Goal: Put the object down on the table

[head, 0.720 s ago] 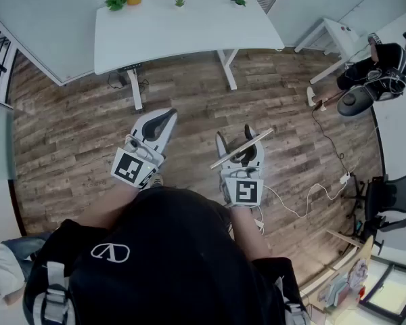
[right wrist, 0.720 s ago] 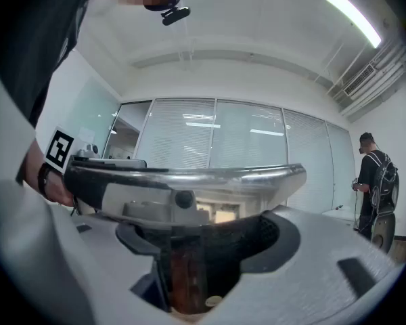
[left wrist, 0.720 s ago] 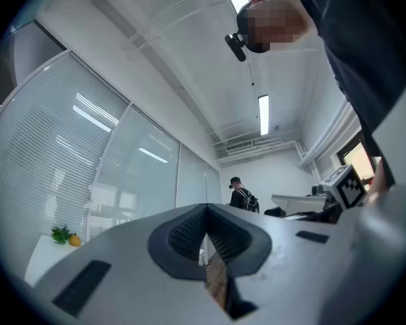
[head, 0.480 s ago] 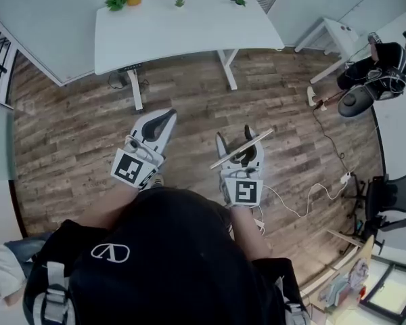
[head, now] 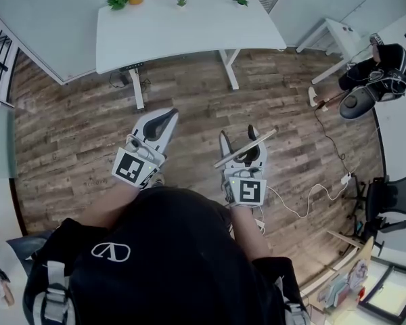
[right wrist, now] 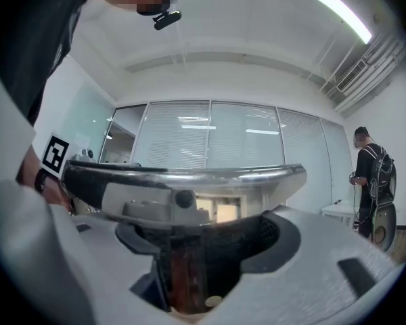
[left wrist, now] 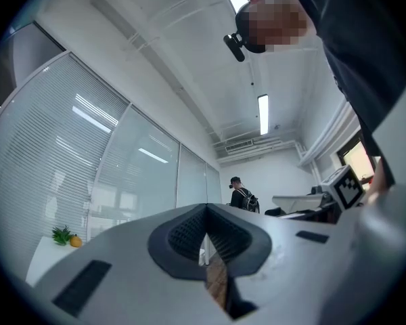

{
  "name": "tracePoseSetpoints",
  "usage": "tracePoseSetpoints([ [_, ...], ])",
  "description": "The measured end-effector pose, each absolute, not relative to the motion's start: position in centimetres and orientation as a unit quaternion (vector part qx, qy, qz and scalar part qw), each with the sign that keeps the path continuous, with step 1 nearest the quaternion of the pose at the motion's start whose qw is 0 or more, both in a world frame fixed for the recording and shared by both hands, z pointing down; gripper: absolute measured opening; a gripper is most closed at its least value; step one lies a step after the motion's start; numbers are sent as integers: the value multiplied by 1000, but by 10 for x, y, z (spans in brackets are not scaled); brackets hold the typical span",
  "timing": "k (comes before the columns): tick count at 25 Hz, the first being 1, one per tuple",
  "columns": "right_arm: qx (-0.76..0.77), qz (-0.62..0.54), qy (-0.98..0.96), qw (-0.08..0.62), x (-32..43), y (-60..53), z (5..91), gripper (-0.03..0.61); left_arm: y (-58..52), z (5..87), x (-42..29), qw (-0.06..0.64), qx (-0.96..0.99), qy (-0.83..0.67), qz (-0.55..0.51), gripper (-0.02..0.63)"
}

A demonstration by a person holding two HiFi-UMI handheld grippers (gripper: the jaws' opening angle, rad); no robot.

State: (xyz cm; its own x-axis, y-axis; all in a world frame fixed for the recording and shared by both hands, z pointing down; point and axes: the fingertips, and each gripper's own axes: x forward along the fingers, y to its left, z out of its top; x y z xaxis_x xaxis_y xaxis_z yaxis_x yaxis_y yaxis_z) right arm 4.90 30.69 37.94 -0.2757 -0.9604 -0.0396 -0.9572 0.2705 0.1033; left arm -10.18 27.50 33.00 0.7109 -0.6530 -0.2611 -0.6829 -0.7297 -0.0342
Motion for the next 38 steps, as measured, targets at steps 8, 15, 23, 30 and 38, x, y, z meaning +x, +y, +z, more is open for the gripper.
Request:
tracePoseSetpoints([
  [8,601,-69,-796,21,37,298,375,314,263,329,-109,67,-925,355,118,5],
  [15,592,-67,-803,26,61,289,382,314,247,328,-97,73,-914,382,118,5],
  [23,571,-64,-818,32,107,268,386,314,230,329,-51,78,-903,406,114,5],
  [30,578,-73,-812,33,136,197,389,314,155,327,-32,91,-904,400,120,5],
  [38,592,-83,-800,40,135,66,381,314,10,319,-36,91,-912,375,137,5],
])
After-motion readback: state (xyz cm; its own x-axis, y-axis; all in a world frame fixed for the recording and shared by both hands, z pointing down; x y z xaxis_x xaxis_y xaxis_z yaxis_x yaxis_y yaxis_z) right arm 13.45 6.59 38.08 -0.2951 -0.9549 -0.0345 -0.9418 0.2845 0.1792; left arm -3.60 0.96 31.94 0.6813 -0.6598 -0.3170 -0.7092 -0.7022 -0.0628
